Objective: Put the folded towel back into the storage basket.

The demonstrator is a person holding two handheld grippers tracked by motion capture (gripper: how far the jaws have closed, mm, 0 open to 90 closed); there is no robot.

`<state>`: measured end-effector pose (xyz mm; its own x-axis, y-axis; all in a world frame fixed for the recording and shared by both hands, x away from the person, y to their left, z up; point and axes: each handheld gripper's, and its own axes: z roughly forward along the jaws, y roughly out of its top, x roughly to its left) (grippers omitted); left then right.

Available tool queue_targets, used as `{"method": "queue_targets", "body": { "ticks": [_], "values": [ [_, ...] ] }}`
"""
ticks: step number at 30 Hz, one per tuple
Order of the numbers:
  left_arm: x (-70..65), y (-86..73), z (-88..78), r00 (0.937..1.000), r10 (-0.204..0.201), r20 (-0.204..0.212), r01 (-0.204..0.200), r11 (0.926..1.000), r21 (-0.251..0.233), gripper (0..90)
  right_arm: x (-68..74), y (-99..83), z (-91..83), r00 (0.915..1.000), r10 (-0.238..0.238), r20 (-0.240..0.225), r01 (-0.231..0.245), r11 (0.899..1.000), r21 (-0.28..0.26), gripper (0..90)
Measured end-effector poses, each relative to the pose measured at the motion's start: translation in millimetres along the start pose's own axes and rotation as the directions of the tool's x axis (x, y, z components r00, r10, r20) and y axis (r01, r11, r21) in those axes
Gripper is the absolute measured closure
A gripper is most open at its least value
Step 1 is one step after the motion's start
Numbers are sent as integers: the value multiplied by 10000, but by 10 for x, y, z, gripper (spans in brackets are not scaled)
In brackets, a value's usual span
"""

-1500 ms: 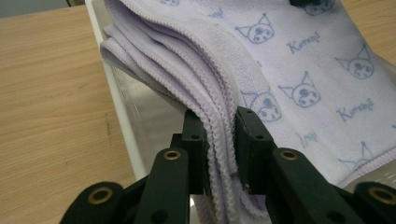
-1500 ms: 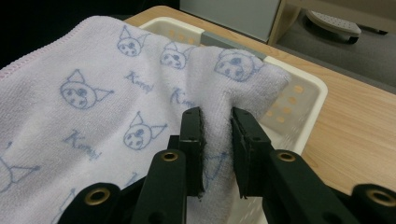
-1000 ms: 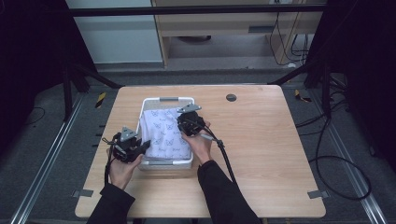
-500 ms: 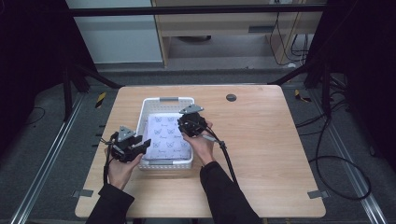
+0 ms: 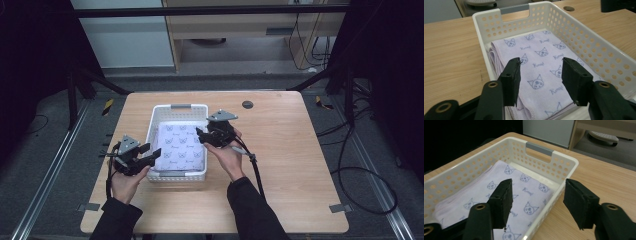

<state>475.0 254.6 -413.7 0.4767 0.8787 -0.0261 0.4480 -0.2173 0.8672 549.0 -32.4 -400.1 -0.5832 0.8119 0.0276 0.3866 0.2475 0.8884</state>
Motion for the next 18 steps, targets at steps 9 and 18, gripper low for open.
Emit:
{"method": "queue_targets", "body": {
  "ticks": [9,18],
  "values": [
    [-17,-30,-39,9997,233,-30,-233,9997,50,403,-204,-215,-393,9999,85,-73,-86,9999,-129,252],
    [-45,-85,-92,9994,316,-106,-317,9995,-61,349,-367,-420,-731,9998,215,-21,-215,9996,-192,163]
  ]
}}
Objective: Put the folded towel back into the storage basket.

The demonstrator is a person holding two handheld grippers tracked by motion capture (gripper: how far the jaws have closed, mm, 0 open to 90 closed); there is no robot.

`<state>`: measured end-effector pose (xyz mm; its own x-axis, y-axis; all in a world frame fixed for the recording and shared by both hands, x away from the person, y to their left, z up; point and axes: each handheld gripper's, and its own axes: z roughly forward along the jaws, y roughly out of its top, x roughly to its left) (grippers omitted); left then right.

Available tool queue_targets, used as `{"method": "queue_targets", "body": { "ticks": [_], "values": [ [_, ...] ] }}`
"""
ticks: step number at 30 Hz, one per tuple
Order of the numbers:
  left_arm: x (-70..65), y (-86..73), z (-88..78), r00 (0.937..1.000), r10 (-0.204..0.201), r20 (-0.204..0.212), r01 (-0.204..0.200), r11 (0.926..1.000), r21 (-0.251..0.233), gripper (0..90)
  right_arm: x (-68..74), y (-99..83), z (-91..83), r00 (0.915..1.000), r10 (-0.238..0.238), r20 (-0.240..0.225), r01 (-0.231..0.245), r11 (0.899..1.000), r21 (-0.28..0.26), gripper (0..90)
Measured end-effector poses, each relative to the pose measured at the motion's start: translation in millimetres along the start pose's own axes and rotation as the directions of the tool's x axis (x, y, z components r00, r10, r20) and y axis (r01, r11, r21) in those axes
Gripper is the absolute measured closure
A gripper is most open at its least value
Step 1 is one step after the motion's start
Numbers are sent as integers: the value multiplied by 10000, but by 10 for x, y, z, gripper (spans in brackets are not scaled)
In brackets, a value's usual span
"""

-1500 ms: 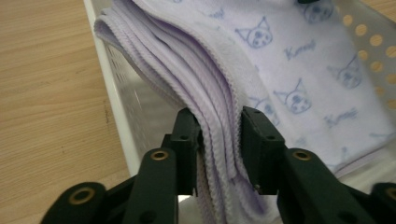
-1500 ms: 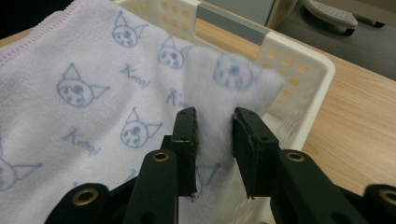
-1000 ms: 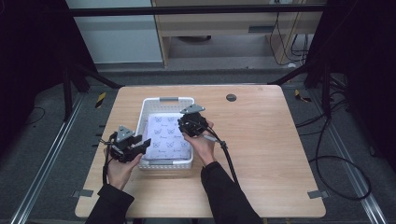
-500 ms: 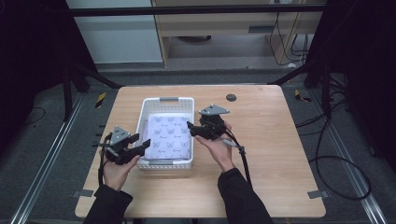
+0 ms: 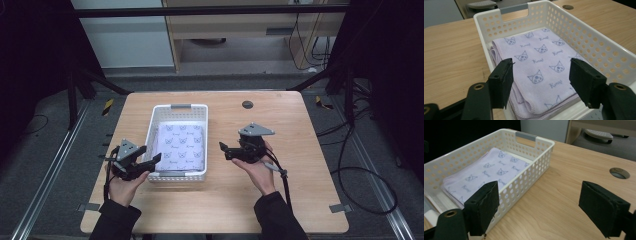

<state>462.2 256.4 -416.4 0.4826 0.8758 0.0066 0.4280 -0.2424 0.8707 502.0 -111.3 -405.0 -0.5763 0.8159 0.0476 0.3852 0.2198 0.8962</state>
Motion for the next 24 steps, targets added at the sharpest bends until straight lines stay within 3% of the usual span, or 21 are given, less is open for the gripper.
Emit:
{"method": "queue_targets", "body": {
  "ticks": [11,20,24],
  "values": [
    [-40,-34,-45,10000,79,26,-79,10000,-1,324,-218,-366,-383,9996,130,269,-131,9999,41,128],
    [-41,-89,-61,9999,145,-87,-145,9999,26,316,-413,-610,-602,9975,242,667,-226,9994,-248,128],
    [-38,-98,-66,9998,146,-162,-146,9999,18,311,-519,-719,-668,9940,773,776,-738,9962,-467,130]
  ]
}}
